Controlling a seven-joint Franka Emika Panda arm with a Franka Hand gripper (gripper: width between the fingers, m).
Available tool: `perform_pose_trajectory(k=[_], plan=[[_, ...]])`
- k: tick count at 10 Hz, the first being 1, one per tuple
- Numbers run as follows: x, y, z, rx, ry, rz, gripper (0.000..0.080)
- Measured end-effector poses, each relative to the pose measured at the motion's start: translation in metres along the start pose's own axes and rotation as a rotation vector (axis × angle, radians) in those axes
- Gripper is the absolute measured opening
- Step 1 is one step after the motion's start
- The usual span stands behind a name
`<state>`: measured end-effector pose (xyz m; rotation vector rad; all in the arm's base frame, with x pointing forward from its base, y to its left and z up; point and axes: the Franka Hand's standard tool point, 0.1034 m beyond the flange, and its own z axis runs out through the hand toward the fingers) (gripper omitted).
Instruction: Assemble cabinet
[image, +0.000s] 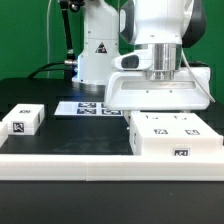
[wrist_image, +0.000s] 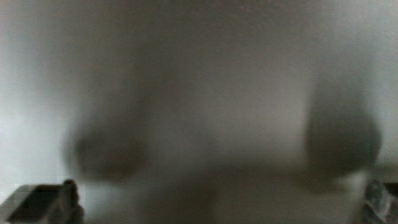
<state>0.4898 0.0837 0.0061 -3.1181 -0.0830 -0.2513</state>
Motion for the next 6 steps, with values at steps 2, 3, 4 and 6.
perform_pose_trajectory(k=[2, 3, 4, 6], plan=[[-0.0005, 0.0014, 0.0005, -0.001, -0.001, -0.007, 0.0797], [-0.0014, 0.0025, 0.0008, -0.002, -0.002, -0.014, 0.0797], [-0.0021, 0.0024, 0.001, -0.002, -0.004, -0.015, 0.071], [-0.003, 0.0012, 0.0012, -0.001, -0.005, -0.019, 0.0573]])
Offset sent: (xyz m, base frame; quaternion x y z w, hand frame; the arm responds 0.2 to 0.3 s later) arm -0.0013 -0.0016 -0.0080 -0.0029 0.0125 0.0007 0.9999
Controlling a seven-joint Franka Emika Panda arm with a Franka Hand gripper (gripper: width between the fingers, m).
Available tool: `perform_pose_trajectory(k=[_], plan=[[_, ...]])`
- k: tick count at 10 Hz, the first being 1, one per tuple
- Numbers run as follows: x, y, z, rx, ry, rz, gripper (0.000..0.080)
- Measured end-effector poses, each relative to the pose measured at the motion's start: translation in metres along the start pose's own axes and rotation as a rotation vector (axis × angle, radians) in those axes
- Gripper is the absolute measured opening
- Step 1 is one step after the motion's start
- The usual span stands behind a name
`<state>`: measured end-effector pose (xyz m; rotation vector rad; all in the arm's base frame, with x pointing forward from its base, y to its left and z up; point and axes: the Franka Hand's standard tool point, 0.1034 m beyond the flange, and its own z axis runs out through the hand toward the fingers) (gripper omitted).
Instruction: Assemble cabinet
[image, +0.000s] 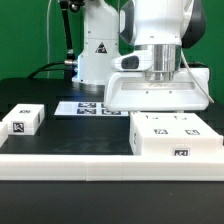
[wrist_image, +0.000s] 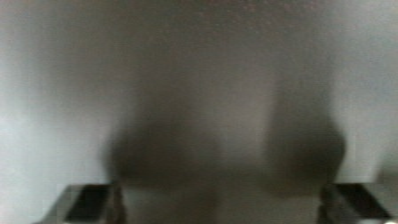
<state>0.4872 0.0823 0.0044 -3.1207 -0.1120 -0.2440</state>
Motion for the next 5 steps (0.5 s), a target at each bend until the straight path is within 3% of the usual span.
perform_pose_trajectory(k=[2, 3, 4, 5], plan=[[-0.0003, 0.0003, 0.0001, 0.0, -0.001, -0.004, 0.0256], [-0.0012, -0.0002, 0.0004, 0.0, -0.003, -0.005, 0.0256], [-0.0014, -0.0013, 0.0005, 0.001, -0.003, -0.007, 0.0072], [-0.0015, -0.0018, 0.0005, 0.001, -0.003, -0.009, 0.0022]])
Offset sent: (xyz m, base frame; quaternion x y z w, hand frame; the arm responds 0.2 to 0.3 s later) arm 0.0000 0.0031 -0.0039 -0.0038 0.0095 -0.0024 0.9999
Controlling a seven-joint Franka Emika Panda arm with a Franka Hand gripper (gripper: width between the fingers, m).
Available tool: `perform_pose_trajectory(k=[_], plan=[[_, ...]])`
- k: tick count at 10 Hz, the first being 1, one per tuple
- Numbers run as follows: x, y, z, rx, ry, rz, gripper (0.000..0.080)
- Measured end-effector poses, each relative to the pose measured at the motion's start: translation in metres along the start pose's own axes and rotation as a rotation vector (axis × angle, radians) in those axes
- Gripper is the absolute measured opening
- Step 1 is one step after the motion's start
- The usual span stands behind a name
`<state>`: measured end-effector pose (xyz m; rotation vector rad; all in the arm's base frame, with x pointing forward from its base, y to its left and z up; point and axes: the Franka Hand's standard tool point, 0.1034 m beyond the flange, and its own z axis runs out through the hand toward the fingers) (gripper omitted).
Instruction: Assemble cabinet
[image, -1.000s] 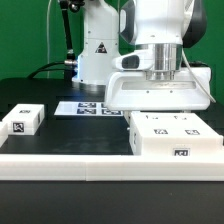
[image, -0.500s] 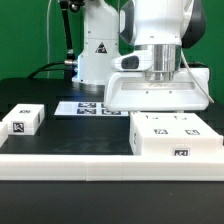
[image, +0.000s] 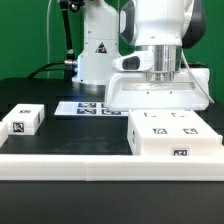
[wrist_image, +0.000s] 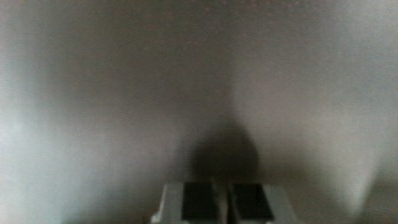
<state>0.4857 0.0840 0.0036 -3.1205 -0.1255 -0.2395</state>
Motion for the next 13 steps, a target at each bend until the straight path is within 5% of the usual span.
perform_pose_trajectory(k=[7, 13], plan=[[0.002, 0.002, -0.01, 0.001, 0.007, -0.022, 0.0002], [0.025, 0.0, -0.064, 0.02, -0.035, -0.045, 0.0002]])
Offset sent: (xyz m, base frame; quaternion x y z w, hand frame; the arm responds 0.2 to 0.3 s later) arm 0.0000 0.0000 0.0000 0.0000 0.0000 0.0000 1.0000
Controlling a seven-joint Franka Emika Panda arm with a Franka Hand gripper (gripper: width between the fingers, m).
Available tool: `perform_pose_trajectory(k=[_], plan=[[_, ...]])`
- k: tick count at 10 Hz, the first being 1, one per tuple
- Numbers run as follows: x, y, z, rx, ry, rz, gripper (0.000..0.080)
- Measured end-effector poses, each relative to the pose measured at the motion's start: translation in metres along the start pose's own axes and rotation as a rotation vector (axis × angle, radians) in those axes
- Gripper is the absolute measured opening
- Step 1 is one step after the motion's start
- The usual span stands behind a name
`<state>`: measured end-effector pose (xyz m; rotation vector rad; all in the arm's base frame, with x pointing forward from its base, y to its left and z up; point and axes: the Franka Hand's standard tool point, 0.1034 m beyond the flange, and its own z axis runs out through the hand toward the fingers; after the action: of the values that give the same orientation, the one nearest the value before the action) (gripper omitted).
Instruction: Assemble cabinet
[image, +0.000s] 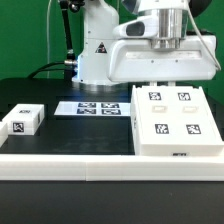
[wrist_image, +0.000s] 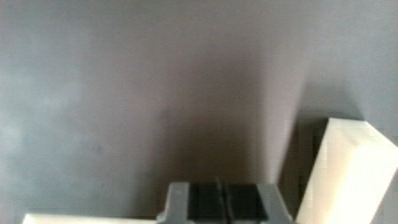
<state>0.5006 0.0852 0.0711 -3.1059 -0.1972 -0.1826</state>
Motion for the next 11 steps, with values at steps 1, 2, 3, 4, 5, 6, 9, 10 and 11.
perform_pose_trajectory(k=[1, 2, 3, 4, 5, 6, 9, 10, 11], plan=[[-0.001, 0.0, 0.002, 0.0, 0.0, -0.001, 0.0002], [-0.003, 0.0, 0.003, -0.001, -0.003, -0.001, 0.0002], [-0.003, 0.0, 0.003, -0.001, -0.003, -0.001, 0.0002], [-0.003, 0.0, 0.005, -0.002, 0.0, -0.002, 0.0002], [-0.005, 0.001, 0.009, -0.004, 0.007, -0.003, 0.0002], [-0.003, 0.0, 0.005, -0.001, -0.007, -0.004, 0.0002], [0.016, -0.002, -0.018, 0.008, -0.046, -0.003, 0.0002], [0.02, -0.002, -0.021, 0.01, -0.061, -0.002, 0.0002], [0.018, -0.002, -0.018, 0.01, -0.064, -0.001, 0.0002]])
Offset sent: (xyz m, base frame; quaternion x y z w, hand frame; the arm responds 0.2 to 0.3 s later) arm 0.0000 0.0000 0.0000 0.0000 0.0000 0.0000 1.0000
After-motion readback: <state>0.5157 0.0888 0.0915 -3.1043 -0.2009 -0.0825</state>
